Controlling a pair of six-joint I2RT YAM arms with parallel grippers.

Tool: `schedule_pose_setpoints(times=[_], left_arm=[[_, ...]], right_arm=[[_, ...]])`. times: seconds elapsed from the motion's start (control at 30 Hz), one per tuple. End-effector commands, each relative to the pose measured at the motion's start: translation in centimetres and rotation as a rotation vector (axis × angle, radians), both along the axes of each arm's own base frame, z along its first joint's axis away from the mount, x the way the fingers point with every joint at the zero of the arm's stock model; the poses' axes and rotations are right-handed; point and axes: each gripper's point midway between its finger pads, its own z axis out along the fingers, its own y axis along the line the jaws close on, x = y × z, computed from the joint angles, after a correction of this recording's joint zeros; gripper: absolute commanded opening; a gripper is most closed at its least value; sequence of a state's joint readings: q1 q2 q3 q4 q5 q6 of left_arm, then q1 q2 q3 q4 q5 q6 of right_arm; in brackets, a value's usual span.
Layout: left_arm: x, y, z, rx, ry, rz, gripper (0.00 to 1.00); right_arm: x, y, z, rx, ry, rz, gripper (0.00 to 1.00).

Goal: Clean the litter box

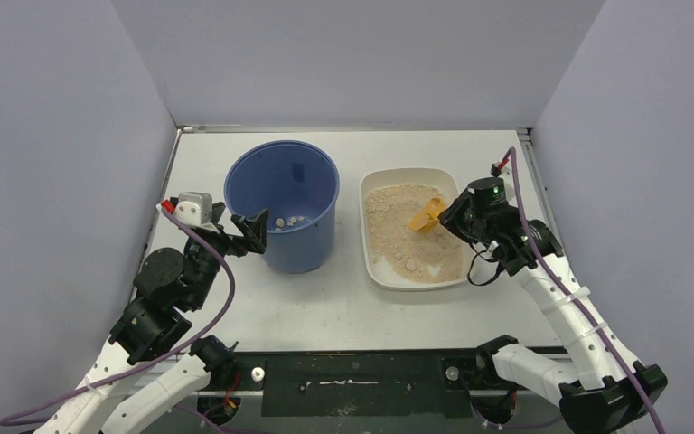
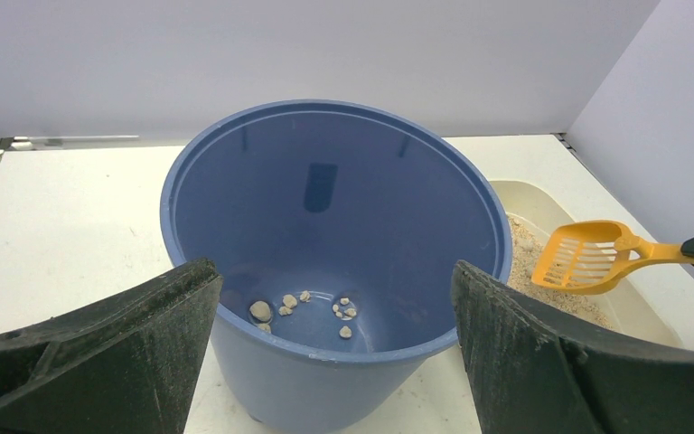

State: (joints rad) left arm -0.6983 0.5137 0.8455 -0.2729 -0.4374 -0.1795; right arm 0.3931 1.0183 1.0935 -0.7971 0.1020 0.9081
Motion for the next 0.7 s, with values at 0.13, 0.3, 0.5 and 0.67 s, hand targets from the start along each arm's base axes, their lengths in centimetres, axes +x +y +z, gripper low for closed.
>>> schedule_pose_setpoints(times=[0.13,0.3,0.5,0.67], left_arm=[[-0.2,0.1,1.5,-0.045,-0.046,-0.003,0.97],[-0.4,0.2,1.7,-0.052,-0.052,-0.005,0.97],[-0.5,0.3,1.8,-0.057,-0.056,-0.007,0.97],[-0.6,0.3,2.0,-0.062,-0.060,-0.011,0.97]], right_arm=[[-4.3,-3.1,-2.1,0.090,0.094,-0.255,0.00],[-6.0,-4.1,-2.4,0.105,0.112,-0.314,0.00],[-7.3,-4.9,-2.9,0.083,0.167,-0.354,0.00],[-8.2,-5.4,-3.3,0.081,0.203,-0.400,0.00]])
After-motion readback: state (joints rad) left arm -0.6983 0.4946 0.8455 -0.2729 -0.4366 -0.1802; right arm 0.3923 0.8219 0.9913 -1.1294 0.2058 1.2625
